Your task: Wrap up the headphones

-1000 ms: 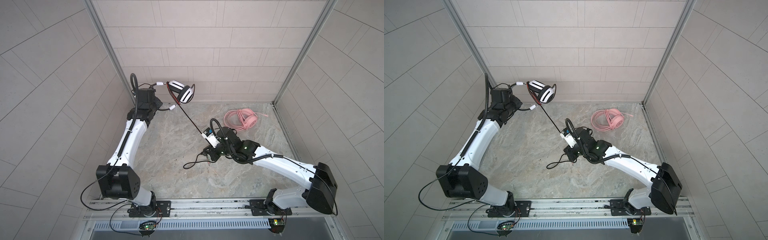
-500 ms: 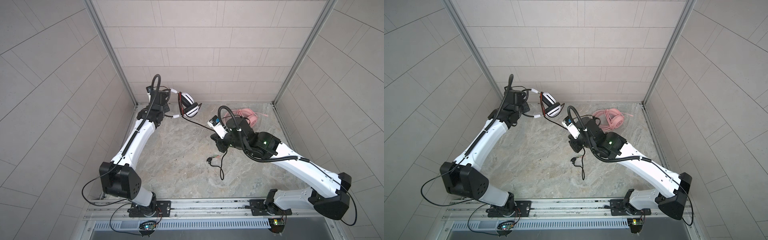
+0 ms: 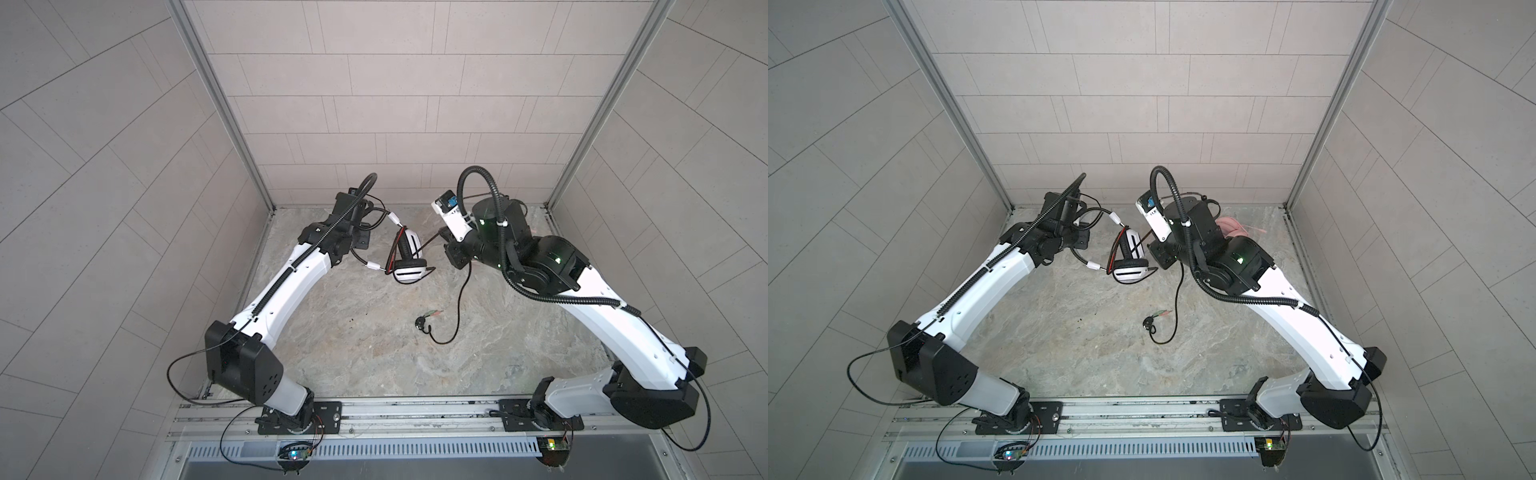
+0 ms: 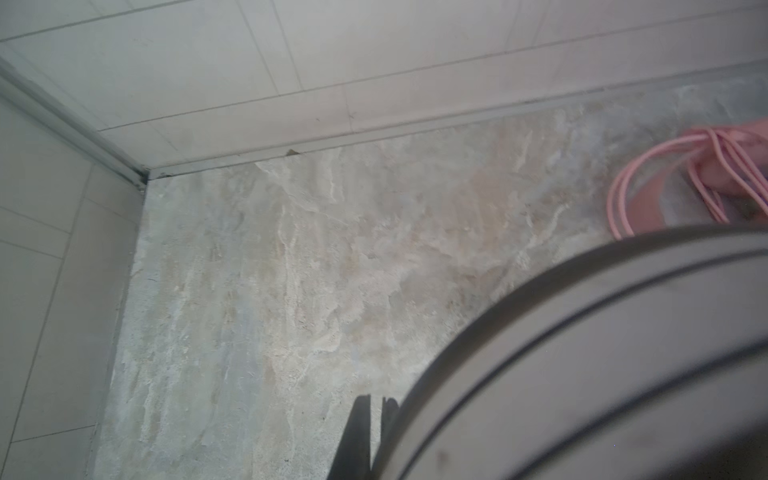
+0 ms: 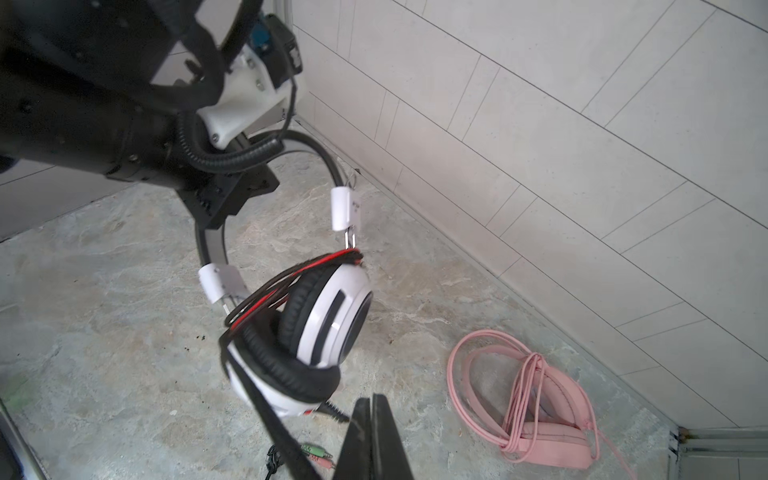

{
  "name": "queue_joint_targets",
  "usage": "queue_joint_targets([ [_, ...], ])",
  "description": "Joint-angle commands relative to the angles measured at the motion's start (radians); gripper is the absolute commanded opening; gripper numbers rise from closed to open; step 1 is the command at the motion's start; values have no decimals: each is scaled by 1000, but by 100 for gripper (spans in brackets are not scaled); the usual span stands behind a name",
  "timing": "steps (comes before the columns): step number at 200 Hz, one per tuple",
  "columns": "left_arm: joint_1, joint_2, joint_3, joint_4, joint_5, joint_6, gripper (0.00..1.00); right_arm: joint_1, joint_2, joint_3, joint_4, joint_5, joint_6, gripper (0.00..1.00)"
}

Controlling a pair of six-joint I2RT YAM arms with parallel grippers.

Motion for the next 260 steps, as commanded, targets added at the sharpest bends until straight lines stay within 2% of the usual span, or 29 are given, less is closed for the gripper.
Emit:
queue_joint_targets([
  [1,8,-57,35,-46,160,78,0,-67,31,52,-7,-11,-9,3],
  [46,9,-79,26,-109,339,170,0,-235,108,28,50,-163,53,3],
  [99,15,-90,36,-110,457,164,0,-320,215,-6,149,-304,113,3],
  [145,41,-102,33,-88,552,138,0,-332,284,-63,228,-388,163,4],
  [201,74,-102,32,-40,761,73,0,-332,354,-88,288,-477,215,7],
  [226,81,-70,79,-51,848,35,0,-332,363,-129,363,-527,261,13],
  [260,96,-83,65,43,904,-60,0,-332,374,-206,464,-595,320,22],
])
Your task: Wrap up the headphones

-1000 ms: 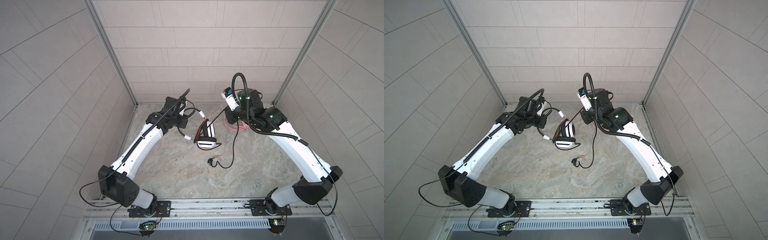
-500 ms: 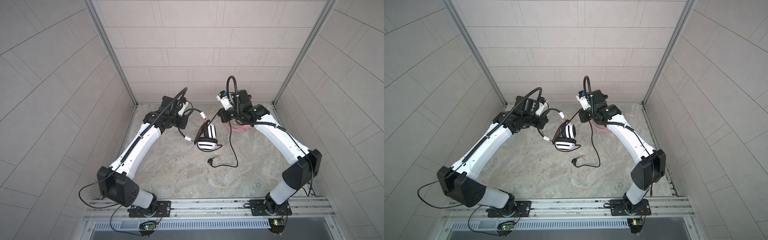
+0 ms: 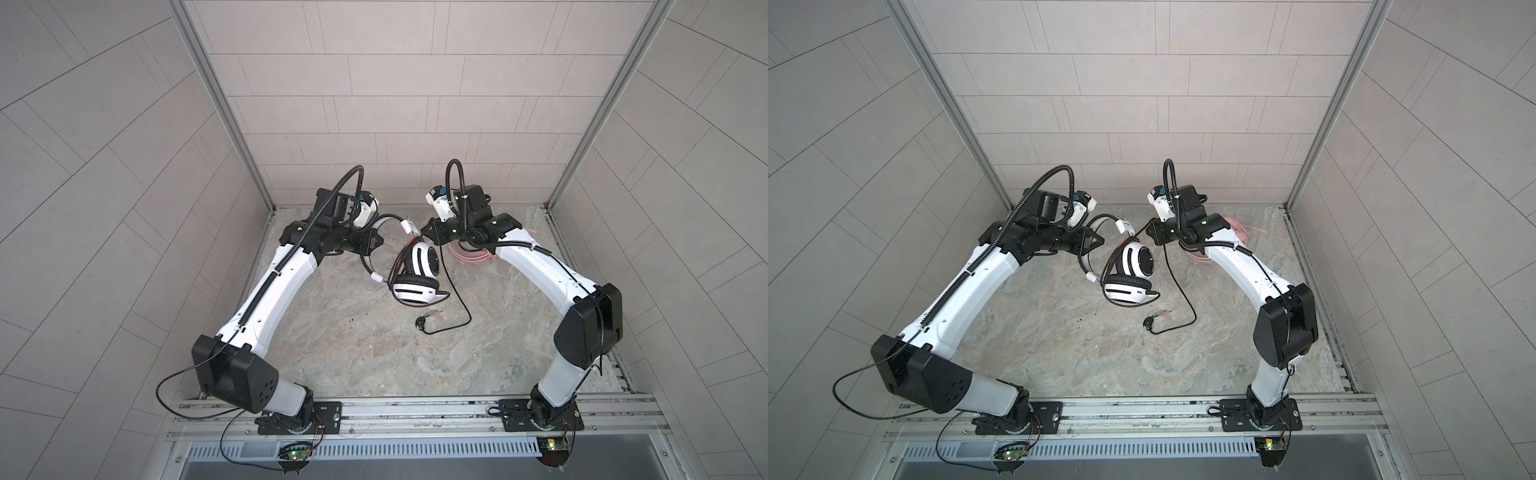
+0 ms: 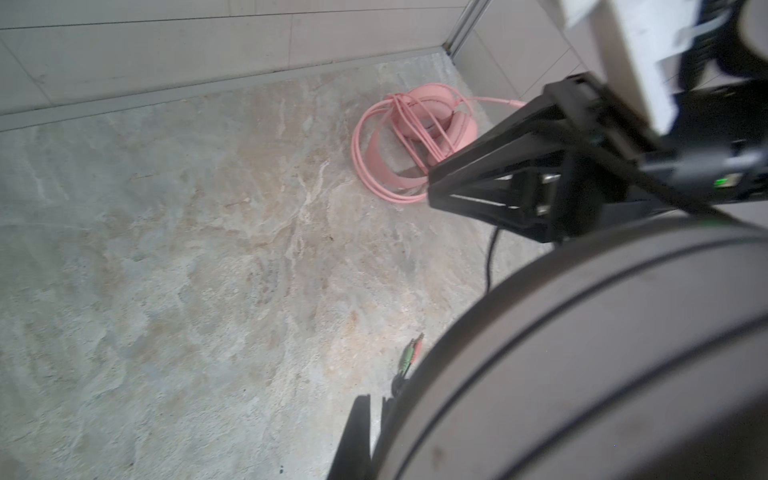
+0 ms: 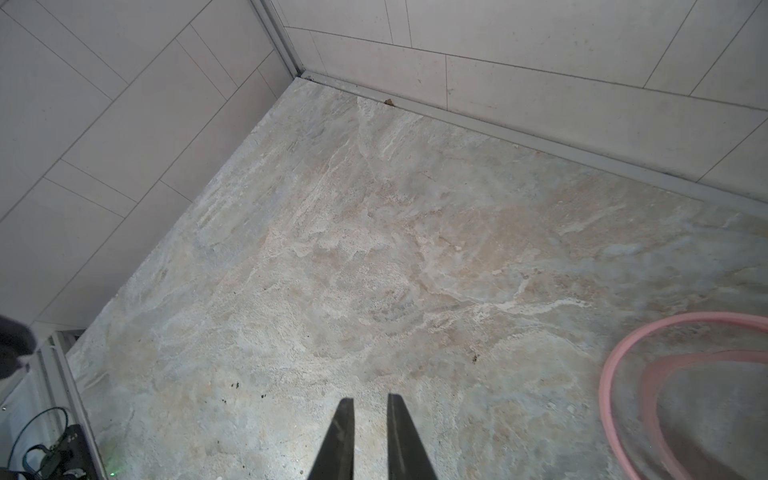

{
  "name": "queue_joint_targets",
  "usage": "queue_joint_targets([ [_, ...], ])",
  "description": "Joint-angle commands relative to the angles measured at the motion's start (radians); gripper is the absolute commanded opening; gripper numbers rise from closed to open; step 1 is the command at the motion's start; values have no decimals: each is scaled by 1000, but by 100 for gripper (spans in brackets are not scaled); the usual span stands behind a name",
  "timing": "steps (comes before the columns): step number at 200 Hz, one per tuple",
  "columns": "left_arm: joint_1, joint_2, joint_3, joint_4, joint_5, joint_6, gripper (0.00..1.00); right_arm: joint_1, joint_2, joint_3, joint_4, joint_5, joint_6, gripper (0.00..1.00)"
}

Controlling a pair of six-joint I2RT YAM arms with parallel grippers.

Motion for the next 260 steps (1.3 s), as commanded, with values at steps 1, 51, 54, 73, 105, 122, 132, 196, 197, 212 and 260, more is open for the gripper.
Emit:
queue_joint_targets([
  [1,15,-34,38,91,160,-98,0,-11,18,-60,111,-48,70,23],
  [51,48,-58,10,238,250,-238,0,-2,66,-186,274,-100,156,26],
  [54,50,-59,11,242,251,-244,0,-1,71,-190,280,-98,158,26],
  [73,64,-67,2,295,268,-292,0,5,108,-216,319,-102,180,26],
  [105,80,-84,-12,379,288,-374,0,22,185,-255,448,-128,241,25],
  [122,84,-96,-26,431,301,-414,0,41,221,-240,462,-125,250,23],
  [132,88,-94,-22,440,306,-427,0,52,235,-241,484,-116,257,21],
  [196,95,-94,17,443,300,-466,0,60,277,-285,598,-83,286,34],
  [197,95,-93,18,443,300,-467,0,59,277,-285,597,-82,285,34],
  [212,100,-89,33,442,299,-475,0,52,266,-304,586,-76,274,35],
  [260,141,-80,47,469,304,-530,0,34,254,-309,545,-115,227,37],
])
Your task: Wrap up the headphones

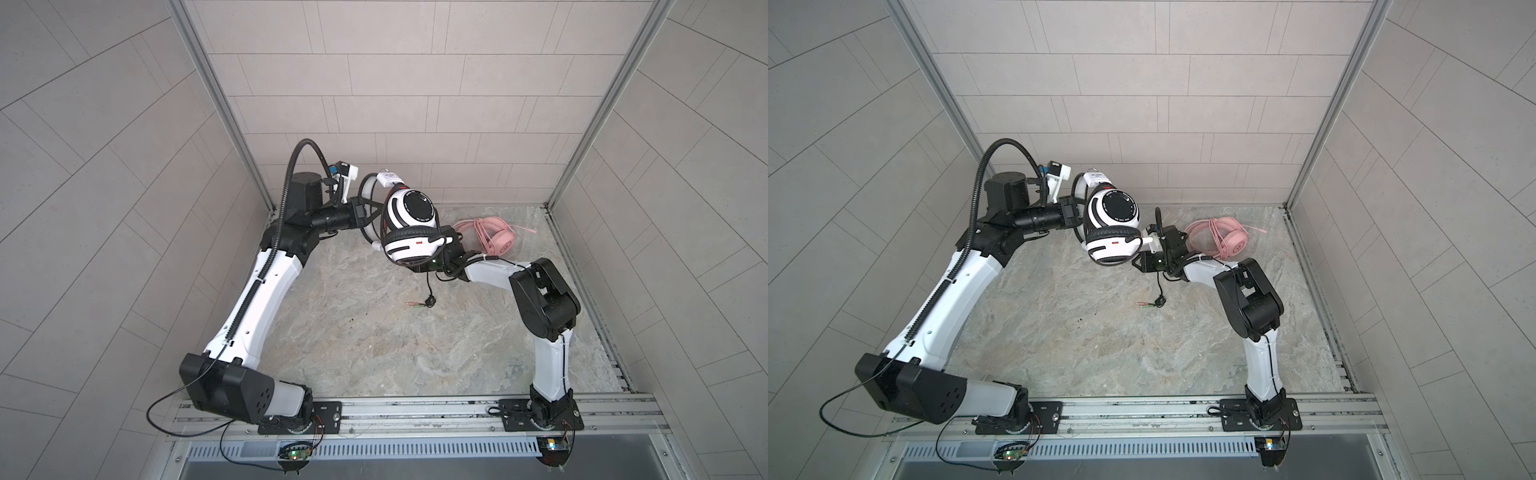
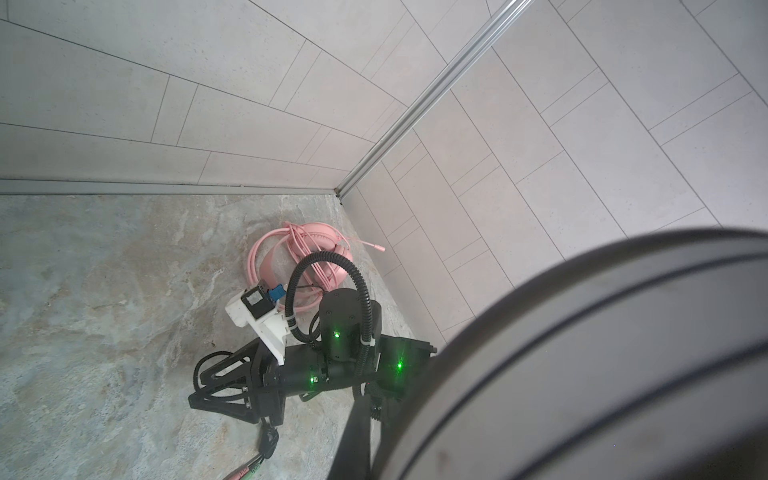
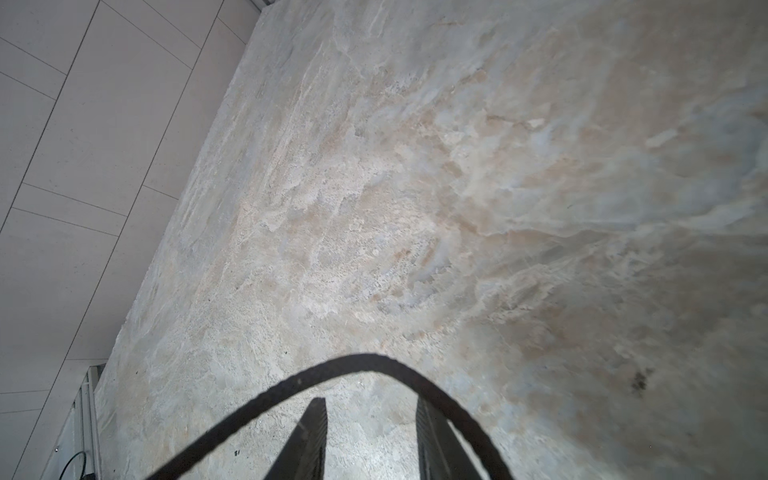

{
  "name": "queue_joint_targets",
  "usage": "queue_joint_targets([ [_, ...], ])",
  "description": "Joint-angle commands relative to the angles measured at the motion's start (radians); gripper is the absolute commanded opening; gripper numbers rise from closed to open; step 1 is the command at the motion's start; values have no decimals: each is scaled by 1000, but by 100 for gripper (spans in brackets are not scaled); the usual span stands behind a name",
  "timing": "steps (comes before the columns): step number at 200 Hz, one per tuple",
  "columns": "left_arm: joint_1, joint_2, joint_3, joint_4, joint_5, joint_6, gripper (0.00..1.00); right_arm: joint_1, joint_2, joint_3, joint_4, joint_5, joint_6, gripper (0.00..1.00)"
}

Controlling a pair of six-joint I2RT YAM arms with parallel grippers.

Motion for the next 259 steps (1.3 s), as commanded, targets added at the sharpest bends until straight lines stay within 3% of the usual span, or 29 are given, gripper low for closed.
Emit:
queue_joint_targets([
  [1,26,-15,51,86,39,-74,0,-4,-10,17,-29,-9,-42,36],
  [26,49,-14,59,108,34,-120,0,-7,-21,18,-53,-60,-48,36],
  [44,59,-3,74,83,38,-109,0,-4,-112,2,-110,-80,-60,37],
  [65,68,10,89,58,47,-99,0,-16,-235,-44,-153,-74,-101,40],
  [95,70,15,101,43,43,-84,0,-63,-294,-52,-232,-51,-145,44],
  [134,70,12,109,36,40,-84,0,-66,-166,10,-246,-118,-144,61],
  [191,75,21,135,6,32,-82,0,-38,12,16,-121,-115,-122,62],
  [205,75,22,137,-2,20,-84,0,-35,45,22,-90,-123,-103,55],
  [236,85,41,151,-32,-37,-85,0,-21,28,-42,-35,-123,-76,14],
  [259,88,48,145,-35,-145,-105,0,-4,-34,-127,-34,-103,-81,6],
])
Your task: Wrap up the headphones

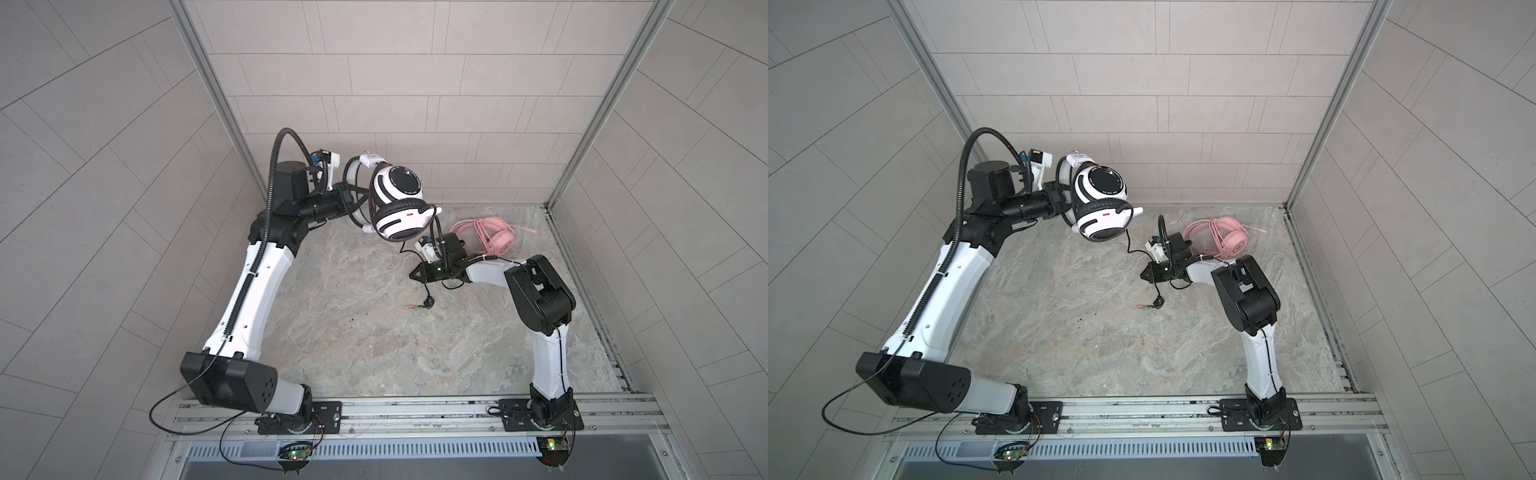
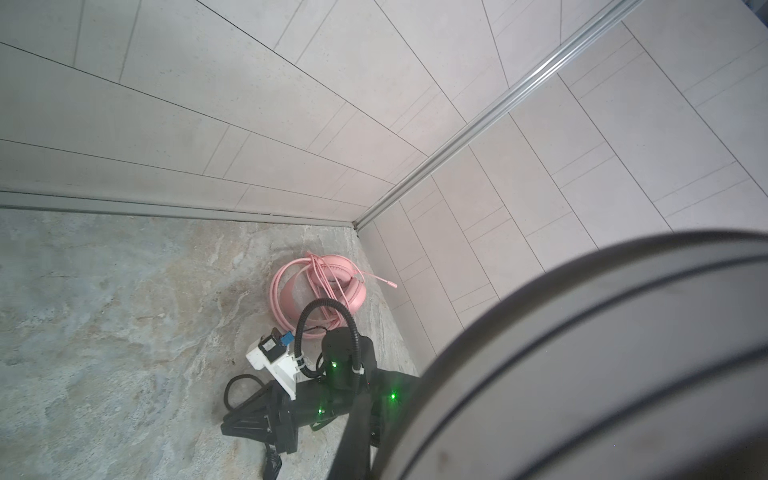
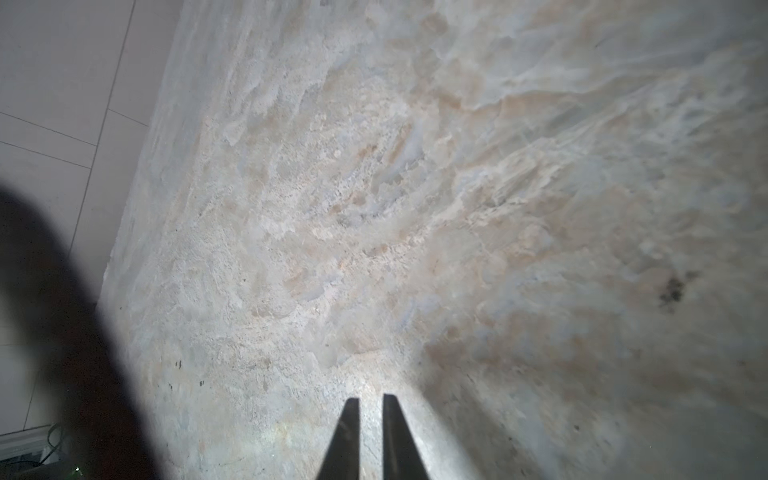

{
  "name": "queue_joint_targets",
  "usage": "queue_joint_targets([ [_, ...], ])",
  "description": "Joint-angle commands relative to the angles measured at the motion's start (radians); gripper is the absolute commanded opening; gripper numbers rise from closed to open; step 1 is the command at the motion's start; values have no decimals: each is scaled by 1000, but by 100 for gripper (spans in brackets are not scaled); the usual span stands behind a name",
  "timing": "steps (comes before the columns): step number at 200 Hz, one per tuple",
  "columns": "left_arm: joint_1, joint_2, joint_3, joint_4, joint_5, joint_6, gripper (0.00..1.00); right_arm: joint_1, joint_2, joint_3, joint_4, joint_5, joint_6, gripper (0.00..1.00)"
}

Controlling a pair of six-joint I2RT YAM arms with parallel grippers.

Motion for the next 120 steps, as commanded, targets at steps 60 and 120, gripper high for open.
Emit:
queue_joint_targets([
  [60,17,32,-32,174,-498,-180,0,133,-341,-251,-162,218,-136,4],
  [120,17,137,41,245,-828,-216,0,289,-568,-201,-450,454,-231,5],
])
